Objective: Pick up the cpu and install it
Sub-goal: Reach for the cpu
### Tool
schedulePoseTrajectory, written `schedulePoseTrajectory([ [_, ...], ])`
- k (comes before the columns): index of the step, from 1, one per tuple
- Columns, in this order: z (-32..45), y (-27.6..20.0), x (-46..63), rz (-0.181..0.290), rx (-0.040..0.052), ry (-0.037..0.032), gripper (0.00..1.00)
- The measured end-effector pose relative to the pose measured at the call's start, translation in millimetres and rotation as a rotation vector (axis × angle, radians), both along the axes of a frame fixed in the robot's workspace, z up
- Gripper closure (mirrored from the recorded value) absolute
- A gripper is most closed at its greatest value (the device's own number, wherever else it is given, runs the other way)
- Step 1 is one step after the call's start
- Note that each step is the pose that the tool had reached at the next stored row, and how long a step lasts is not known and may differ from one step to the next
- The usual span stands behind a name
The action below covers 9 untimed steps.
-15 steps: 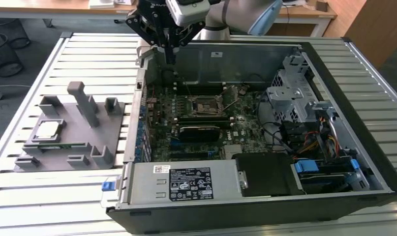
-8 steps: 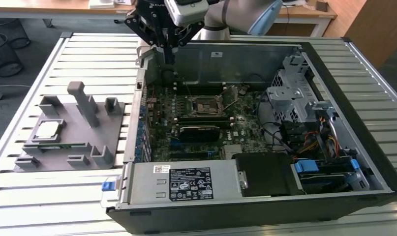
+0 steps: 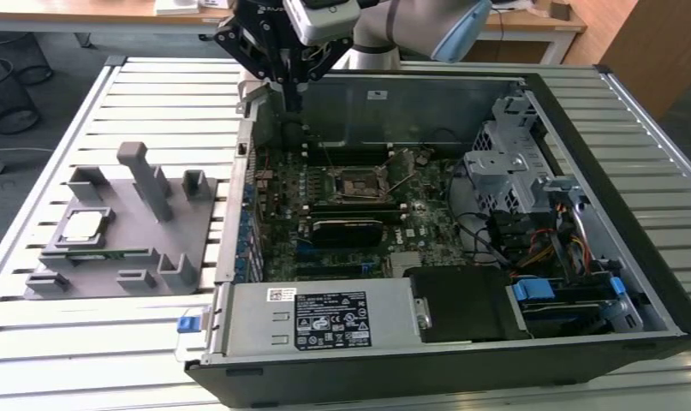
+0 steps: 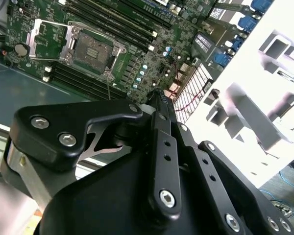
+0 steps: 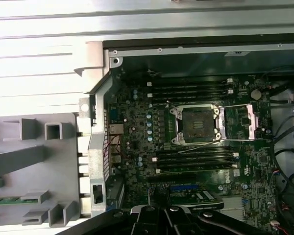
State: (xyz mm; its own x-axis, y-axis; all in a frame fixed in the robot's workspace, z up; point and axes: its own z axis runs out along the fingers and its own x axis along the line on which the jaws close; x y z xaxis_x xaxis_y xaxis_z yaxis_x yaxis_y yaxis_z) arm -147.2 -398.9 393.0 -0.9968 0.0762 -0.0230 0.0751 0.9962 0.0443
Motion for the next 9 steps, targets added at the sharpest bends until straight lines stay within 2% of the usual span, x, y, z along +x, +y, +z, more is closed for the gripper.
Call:
schedulePoseTrajectory([
  [9,-0.2,-0.1,-3.5,0.000,0.0000,0.0012,0.89],
])
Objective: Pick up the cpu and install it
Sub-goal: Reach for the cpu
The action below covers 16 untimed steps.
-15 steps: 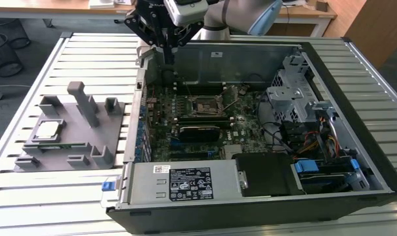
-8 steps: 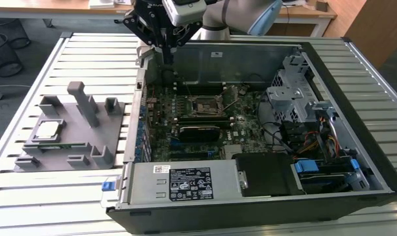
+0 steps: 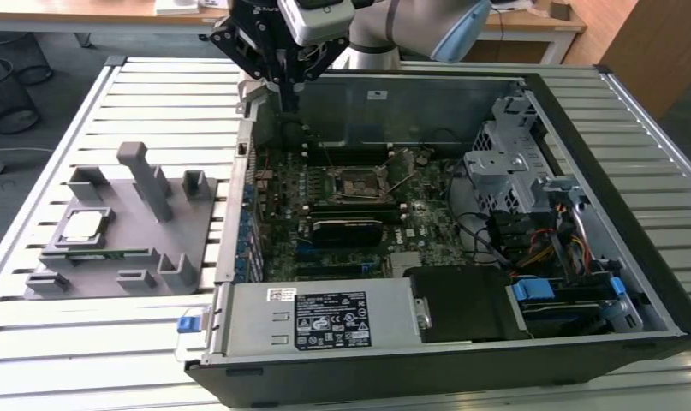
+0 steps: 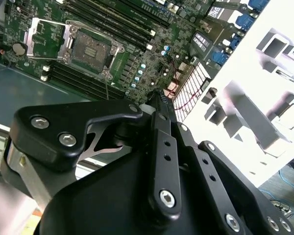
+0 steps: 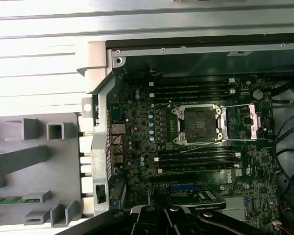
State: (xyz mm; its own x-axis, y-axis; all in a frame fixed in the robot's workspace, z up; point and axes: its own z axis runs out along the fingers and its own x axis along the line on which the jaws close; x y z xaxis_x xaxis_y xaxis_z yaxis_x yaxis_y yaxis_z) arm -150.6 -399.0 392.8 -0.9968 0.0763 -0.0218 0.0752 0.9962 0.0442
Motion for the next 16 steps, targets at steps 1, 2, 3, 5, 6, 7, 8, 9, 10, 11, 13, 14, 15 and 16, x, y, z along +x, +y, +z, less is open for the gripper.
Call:
schedulePoseTrajectory([
  [1,0.0,0.0,-1.2,0.000,0.0000,0.0001,0.89],
  [2,-0.1,0.0,-2.4,0.000,0.0000,0.0002,0.89],
  [3,-0.1,0.1,-3.7,0.000,0.0000,0.0003,0.89],
  [5,-0.2,0.1,-6.8,0.000,0.0000,0.0005,0.89],
  [6,-0.3,0.1,-8.5,0.000,0.0000,0.0007,0.89],
  [7,-0.3,0.1,-10.1,0.000,0.0000,0.0008,0.89],
  [8,-0.4,0.2,-11.4,0.000,0.0000,0.0009,0.89],
  [9,-0.4,0.2,-12.4,0.000,0.0000,0.0011,0.89],
  [10,-0.4,0.2,-13.3,0.000,0.0000,0.0012,0.89],
  [11,-0.4,0.2,-14.4,0.000,0.0000,0.0013,0.89],
  [13,-0.5,0.2,-16.7,0.000,0.0000,0.0014,0.89],
  [14,-0.5,0.2,-17.6,0.000,0.0000,0.0016,0.89],
  [15,-0.6,0.2,-18.7,0.000,0.0000,0.0016,0.89],
  [16,-0.6,0.2,-19.6,0.000,0.0000,0.0017,0.89],
])
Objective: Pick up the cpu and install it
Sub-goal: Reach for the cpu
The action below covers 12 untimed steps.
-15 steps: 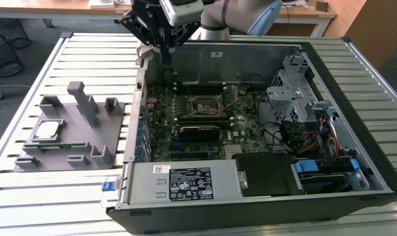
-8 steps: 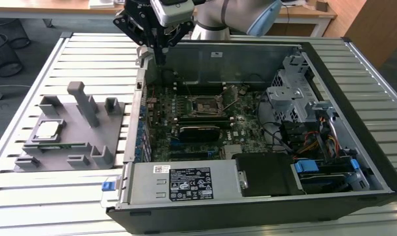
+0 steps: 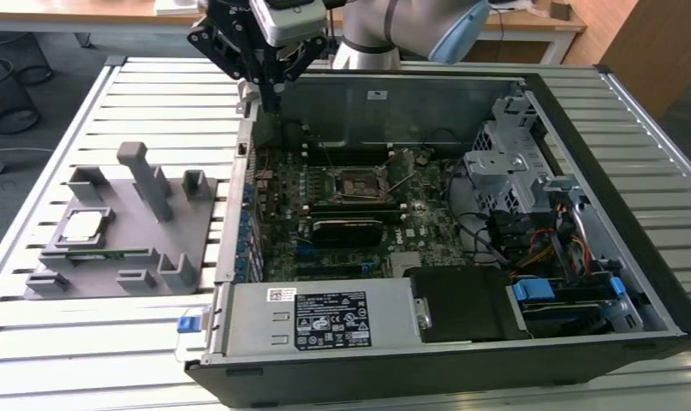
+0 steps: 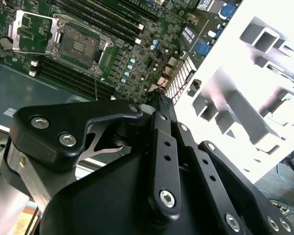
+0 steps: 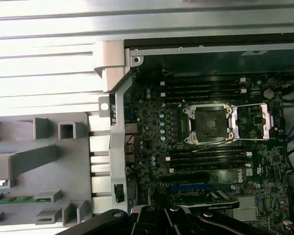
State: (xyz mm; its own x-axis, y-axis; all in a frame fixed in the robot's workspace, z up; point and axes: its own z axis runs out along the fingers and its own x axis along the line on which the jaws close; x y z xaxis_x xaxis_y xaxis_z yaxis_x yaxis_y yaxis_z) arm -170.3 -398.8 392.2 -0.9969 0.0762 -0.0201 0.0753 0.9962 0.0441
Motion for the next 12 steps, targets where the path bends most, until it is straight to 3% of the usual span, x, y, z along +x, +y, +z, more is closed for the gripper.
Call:
schedulePoseTrajectory([
  [12,-0.1,0.0,-9.1,0.000,0.0000,0.0003,0.89],
])
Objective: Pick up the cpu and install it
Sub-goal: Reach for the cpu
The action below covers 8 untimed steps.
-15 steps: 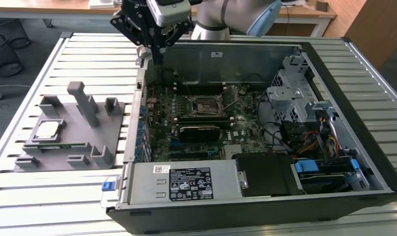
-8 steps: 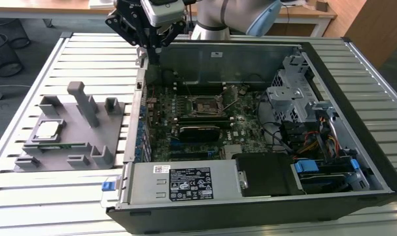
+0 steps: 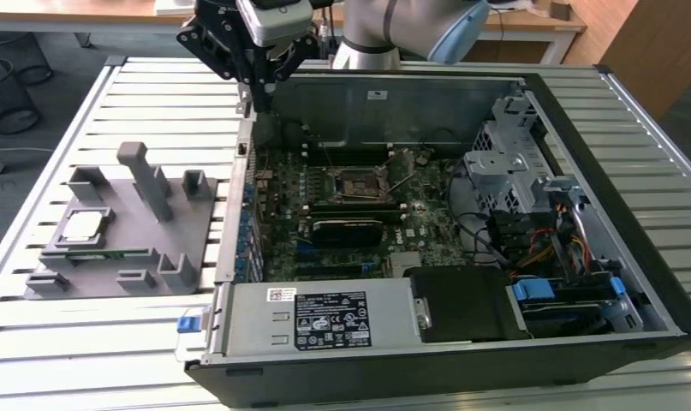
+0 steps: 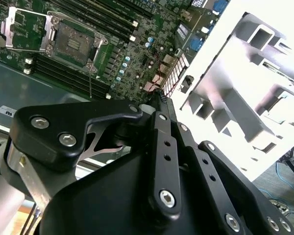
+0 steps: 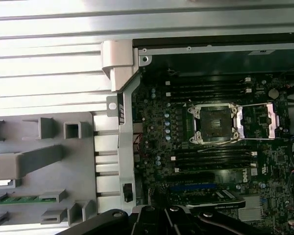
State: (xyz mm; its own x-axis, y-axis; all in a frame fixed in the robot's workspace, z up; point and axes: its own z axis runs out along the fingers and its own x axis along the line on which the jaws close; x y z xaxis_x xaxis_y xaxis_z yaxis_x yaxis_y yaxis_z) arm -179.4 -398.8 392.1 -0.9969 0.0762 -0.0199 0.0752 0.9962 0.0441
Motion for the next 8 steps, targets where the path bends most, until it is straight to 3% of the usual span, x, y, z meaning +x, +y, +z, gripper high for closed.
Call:
schedulePoseTrajectory([
  [8,0.0,0.0,-3.7,0.000,-0.0001,0.0005,0.89],
])
